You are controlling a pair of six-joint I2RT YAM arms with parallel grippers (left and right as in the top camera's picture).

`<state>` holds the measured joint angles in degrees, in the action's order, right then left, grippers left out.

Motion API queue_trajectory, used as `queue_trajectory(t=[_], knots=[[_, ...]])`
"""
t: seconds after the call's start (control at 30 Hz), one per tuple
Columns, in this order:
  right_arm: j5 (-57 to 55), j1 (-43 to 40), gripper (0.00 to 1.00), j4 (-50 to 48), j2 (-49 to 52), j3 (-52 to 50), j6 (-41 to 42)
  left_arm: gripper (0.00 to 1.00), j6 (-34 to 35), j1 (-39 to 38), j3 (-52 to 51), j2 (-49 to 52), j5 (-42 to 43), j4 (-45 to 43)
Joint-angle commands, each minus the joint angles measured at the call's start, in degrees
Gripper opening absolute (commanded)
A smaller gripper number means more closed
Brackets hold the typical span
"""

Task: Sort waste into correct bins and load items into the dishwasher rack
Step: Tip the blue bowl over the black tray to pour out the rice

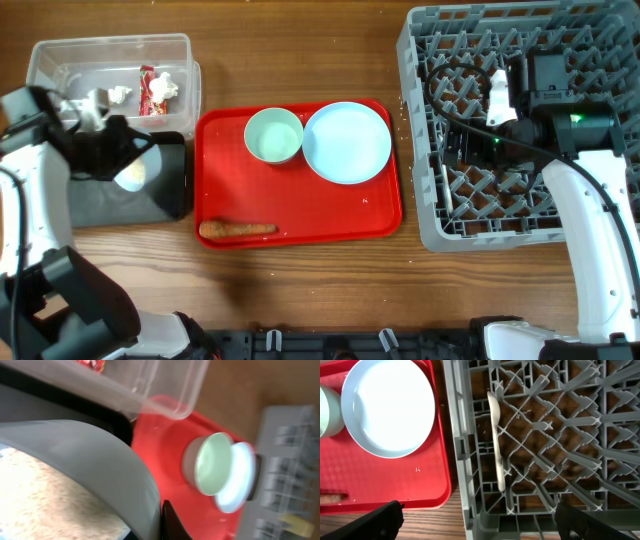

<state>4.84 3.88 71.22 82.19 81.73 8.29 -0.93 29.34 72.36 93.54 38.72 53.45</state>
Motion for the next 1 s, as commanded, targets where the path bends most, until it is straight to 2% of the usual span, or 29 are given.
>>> queue_trajectory(t=[0.0, 0.13, 0.23, 0.43, 0.67, 0.77, 0.97], knots=[[-0.8, 0.0, 1.0, 0.4, 0.1, 0.3, -0.4, 0.04, -4.1, 4.3, 0.8, 0.5, 14.1, -0.2], [-0.8, 0.0, 1.0, 0.8, 0.1, 0.3, -0.4, 0.04, -6.4, 6.2, 0.8, 3.9, 19.2, 0.4], [-0.8, 0.0, 1.0, 1.1, 0.1, 0.3, -0.4, 0.04, -11.2, 7.2, 0.8, 6.3, 24.7, 2.1], [-0.8, 0.0, 1.0, 1.2, 0.1, 0.3, -0.4, 0.04, -17.9, 9.5, 0.7, 9.1, 29.3, 5.4], [-0.8, -0.1, 1.0, 1.3, 0.1, 0.3, -0.7, 0.04, -19.7, 13.2, 0.7, 11.6, 29.6, 7.7], [-0.8, -0.1, 1.0, 1.4, 0.1, 0.3, -0.6, 0.04, -19.7, 14.2, 0.7, 11.6, 34.2, 11.5], [-0.8, -0.1, 1.0, 1.8, 0.1, 0.3, -0.6, 0.04, -19.7, 14.3, 0.7, 11.6, 35.9, 12.7]])
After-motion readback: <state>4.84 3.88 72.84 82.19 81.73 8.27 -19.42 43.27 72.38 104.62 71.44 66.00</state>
